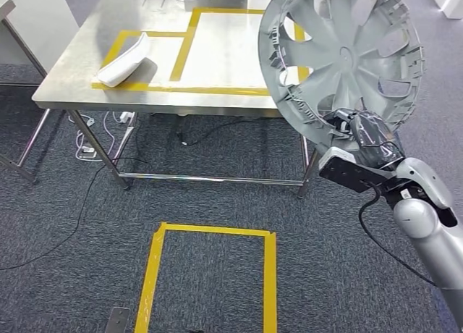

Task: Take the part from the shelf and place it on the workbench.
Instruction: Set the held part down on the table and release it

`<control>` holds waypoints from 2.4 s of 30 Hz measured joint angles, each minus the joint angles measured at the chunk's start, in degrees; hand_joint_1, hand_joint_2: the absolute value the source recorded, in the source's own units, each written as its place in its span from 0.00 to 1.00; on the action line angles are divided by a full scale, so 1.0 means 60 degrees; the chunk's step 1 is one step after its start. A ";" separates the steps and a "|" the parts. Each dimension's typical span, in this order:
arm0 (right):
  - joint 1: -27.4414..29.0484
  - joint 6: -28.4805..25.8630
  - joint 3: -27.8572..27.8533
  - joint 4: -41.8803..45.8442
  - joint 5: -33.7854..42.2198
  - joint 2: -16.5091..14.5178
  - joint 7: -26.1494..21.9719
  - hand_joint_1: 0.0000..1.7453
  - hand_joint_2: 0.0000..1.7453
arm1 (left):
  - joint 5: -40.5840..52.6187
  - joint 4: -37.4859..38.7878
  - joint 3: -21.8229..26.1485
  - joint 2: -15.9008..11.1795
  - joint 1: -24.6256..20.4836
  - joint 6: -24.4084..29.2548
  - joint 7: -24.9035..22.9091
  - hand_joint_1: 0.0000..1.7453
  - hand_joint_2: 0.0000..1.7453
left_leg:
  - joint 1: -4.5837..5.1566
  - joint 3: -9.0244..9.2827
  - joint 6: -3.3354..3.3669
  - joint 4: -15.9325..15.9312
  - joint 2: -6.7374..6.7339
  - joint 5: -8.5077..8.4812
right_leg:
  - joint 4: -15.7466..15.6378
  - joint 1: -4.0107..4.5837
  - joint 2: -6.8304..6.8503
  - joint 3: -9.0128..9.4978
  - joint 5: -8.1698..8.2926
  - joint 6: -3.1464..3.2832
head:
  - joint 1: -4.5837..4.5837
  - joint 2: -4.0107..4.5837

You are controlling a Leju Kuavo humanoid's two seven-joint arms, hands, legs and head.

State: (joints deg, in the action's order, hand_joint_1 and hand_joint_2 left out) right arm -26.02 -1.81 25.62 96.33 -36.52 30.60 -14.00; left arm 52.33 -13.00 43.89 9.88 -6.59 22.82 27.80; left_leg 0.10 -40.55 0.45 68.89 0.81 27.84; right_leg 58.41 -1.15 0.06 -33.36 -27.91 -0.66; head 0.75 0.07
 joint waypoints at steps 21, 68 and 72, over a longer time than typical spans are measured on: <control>0.0008 -0.0020 0.0003 0.0000 0.0002 0.0006 -0.0004 1.00 1.00 | -0.0002 0.0000 0.0000 0.0000 -0.0035 0.0004 -0.0005 0.00 1.00 | 0.0143 0.1306 0.0210 -0.1652 0.0028 0.0230 | 0.0117 0.0005 -0.0024 -0.0552 0.0307 -0.0194 | -0.0062 0.0000; -0.0209 0.0066 0.0221 -0.0055 0.0003 0.0028 0.0013 1.00 1.00 | 0.0021 0.0000 -0.0007 0.0004 -0.0010 -0.0006 -0.0015 0.00 1.00 | 0.0026 0.0716 0.0156 -0.1578 -0.0007 -0.0330 | -0.0087 -0.0026 -0.0045 0.0200 -0.0261 -0.0321 | -0.0038 0.0000; -0.0200 0.0072 0.0225 -0.0055 0.0026 0.0054 0.0013 1.00 1.00 | 0.0022 0.0000 -0.0011 0.0002 -0.0041 -0.0005 -0.0011 0.00 1.00 | 0.0015 0.0924 0.0375 -0.1734 -0.0004 -0.0297 | 0.1371 -0.0048 -0.0027 -0.0601 -0.0882 -0.0419 | -0.0101 0.0001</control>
State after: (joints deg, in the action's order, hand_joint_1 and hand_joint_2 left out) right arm -27.22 -1.38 26.97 96.00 -36.36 30.92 -13.92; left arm 52.46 -13.00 43.82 9.90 -6.83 22.79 27.74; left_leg 0.19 -35.00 2.71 58.49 0.79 26.05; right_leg 66.64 -1.44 -0.10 -36.97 -33.20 -3.17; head 0.15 0.07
